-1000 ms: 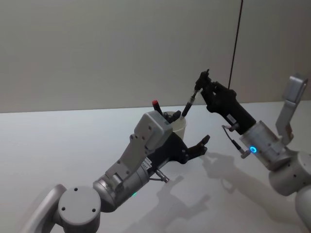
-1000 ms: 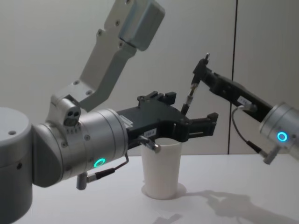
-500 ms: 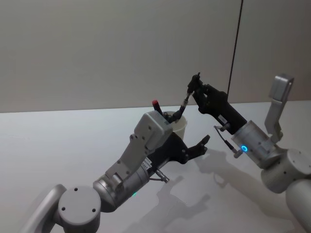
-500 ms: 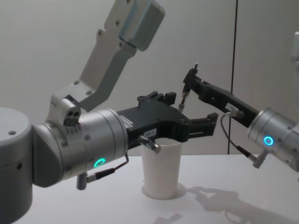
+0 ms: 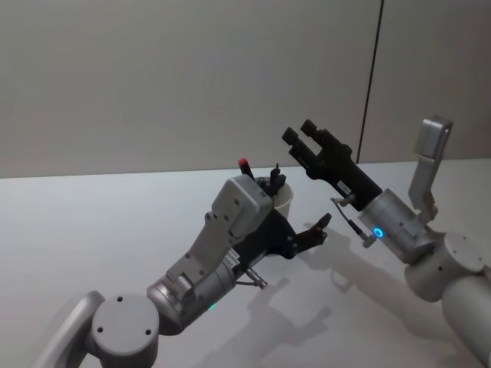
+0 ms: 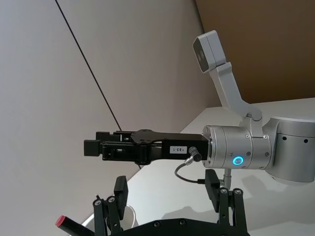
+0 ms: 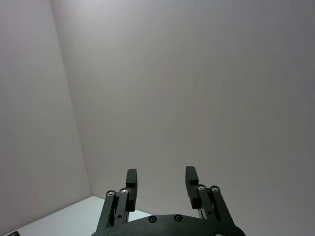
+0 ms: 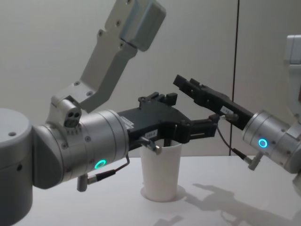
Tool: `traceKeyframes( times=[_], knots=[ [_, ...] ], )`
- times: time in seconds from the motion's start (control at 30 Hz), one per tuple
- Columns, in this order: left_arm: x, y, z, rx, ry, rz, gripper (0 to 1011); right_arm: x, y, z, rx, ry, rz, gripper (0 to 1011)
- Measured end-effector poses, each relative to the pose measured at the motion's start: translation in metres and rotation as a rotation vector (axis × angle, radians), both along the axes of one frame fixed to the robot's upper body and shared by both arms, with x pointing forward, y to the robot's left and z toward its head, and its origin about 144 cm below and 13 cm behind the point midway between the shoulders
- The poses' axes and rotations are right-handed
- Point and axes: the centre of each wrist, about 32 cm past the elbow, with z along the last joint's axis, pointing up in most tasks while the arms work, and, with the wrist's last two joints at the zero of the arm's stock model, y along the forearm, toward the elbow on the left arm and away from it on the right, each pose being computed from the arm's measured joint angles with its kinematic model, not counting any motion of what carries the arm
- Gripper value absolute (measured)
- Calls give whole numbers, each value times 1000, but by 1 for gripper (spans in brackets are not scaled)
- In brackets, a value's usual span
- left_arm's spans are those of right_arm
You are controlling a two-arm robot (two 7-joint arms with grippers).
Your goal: Place the pen into the pen holder.
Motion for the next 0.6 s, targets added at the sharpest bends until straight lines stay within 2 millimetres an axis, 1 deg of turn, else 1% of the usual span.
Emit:
traceKeyframes(
  times=[0.07, 0.1, 0.13, 0.17, 0.2, 0.3, 0.37, 0.43, 0.47, 0.53, 0.6],
  knots=[
    [0, 0, 0, 0, 0, 0, 1000, 1, 0, 0, 0, -1, 0, 603],
    [0, 0, 0, 0, 0, 0, 1000, 1, 1, -1, 0, -1, 0, 664],
    [0, 0, 0, 0, 0, 0, 1000, 1, 1, -1, 0, -1, 0, 664],
    [0, 0, 0, 0, 0, 0, 1000, 1, 1, -1, 0, -2, -1, 699],
    [0, 0, 0, 0, 0, 0, 1000, 1, 1, -1, 0, -3, -1, 756],
    [0, 0, 0, 0, 0, 0, 1000, 1, 0, -1, 1, -7, -3, 809],
    [0, 0, 0, 0, 0, 0, 1000, 1, 0, -1, 0, -11, -4, 886],
    [0, 0, 0, 0, 0, 0, 1000, 0, 0, 0, -3, -16, -6, 923],
    [0, 0, 0, 0, 0, 0, 1000, -1, -1, 0, -3, -18, -9, 970],
    [0, 0, 0, 0, 0, 0, 1000, -3, -2, 0, -6, -21, -14, 1001],
    [0, 0, 0, 0, 0, 0, 1000, -6, -4, 0, -9, -24, -20, 1001]
  ],
)
